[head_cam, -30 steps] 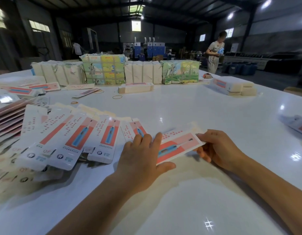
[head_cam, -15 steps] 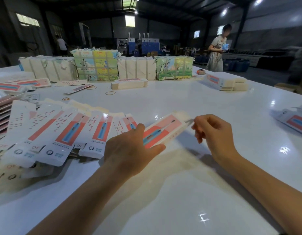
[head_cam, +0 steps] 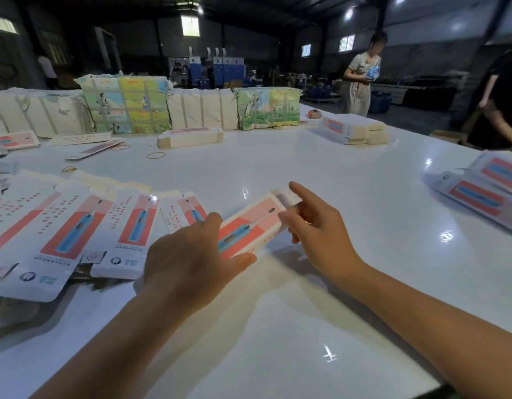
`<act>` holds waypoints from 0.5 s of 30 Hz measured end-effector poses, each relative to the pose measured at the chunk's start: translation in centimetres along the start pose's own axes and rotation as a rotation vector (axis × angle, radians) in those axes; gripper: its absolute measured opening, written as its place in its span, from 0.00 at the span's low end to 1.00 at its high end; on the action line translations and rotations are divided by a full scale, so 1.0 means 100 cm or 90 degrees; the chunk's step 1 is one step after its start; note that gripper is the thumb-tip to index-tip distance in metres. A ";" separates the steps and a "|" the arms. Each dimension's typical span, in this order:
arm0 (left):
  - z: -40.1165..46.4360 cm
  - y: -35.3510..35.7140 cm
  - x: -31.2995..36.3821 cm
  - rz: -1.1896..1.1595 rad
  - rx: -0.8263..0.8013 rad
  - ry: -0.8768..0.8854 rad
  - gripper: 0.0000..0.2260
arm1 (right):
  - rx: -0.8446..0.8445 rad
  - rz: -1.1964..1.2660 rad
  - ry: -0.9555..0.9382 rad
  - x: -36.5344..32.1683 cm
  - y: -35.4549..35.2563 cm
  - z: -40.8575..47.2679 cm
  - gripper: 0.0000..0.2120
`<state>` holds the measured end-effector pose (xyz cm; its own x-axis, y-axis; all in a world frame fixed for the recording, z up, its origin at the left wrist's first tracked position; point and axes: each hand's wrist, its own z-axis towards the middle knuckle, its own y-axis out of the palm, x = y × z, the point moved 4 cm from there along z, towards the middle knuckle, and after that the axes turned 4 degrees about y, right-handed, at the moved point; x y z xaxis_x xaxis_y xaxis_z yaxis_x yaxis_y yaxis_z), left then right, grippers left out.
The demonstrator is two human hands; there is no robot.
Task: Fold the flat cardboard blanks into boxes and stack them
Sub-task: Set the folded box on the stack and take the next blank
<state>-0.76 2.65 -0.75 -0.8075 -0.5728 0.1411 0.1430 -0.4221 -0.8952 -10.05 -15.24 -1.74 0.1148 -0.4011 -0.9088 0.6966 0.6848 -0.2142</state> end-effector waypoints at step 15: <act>-0.003 -0.001 0.011 0.066 -0.006 0.052 0.27 | -0.066 -0.211 -0.059 -0.003 0.002 0.003 0.08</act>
<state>-1.84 2.24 -0.67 -0.8327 -0.5536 0.0128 0.2234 -0.3570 -0.9070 -9.76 -15.17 -1.38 -0.0384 -0.6616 -0.7489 0.6322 0.5643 -0.5310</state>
